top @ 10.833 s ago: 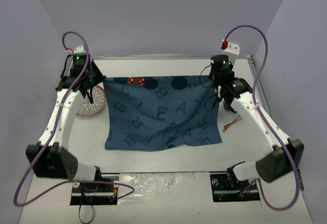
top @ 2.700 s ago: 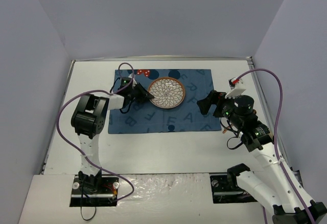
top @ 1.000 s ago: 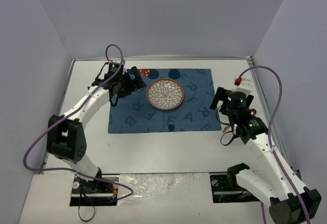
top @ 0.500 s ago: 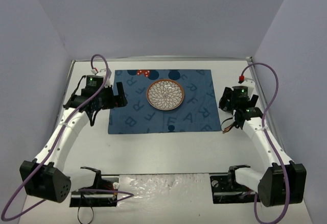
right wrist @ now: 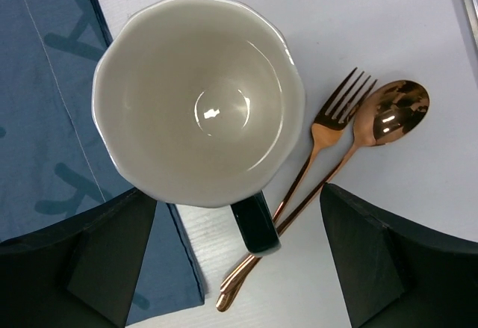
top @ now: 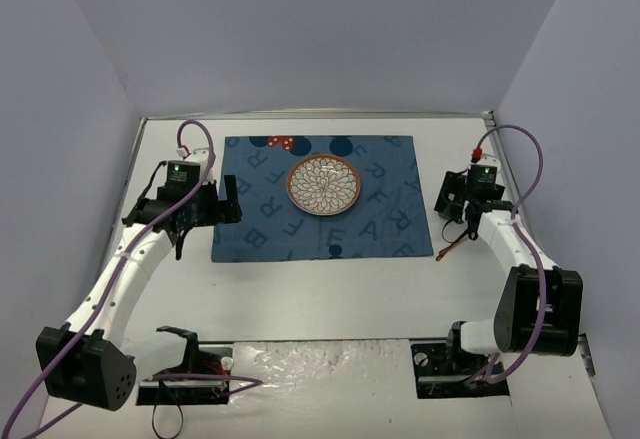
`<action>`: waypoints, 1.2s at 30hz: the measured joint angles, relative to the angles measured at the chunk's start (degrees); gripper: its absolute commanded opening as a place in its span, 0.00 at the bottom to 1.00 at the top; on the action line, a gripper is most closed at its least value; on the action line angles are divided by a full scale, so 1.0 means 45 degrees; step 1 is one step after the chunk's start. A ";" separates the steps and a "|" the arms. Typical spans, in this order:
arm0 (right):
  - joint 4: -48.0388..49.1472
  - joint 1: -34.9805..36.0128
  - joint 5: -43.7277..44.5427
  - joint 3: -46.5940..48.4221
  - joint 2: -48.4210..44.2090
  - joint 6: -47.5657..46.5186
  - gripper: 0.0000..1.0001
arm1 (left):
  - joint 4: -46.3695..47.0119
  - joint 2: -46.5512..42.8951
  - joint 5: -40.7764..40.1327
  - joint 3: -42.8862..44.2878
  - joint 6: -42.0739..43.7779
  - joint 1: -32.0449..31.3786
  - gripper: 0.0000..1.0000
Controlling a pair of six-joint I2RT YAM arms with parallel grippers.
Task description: Set the dinner table for one person
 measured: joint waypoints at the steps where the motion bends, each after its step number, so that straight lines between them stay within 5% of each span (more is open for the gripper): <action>1: 0.0086 -0.0004 -0.0056 0.0000 0.0090 -0.0041 0.81 | 0.0000 -0.0023 -0.0019 0.0000 0.0004 0.0000 0.97; 20: 0.0892 0.0006 -0.0323 -0.0005 0.0749 -0.0441 0.01 | 0.0001 -0.0072 -0.0272 -0.0006 0.0009 0.0000 0.97; 36: 0.0738 0.0863 -0.0551 0.0652 0.0708 -0.1692 0.00 | 0.0016 -0.0072 -0.0264 -0.0180 0.0007 0.0160 0.97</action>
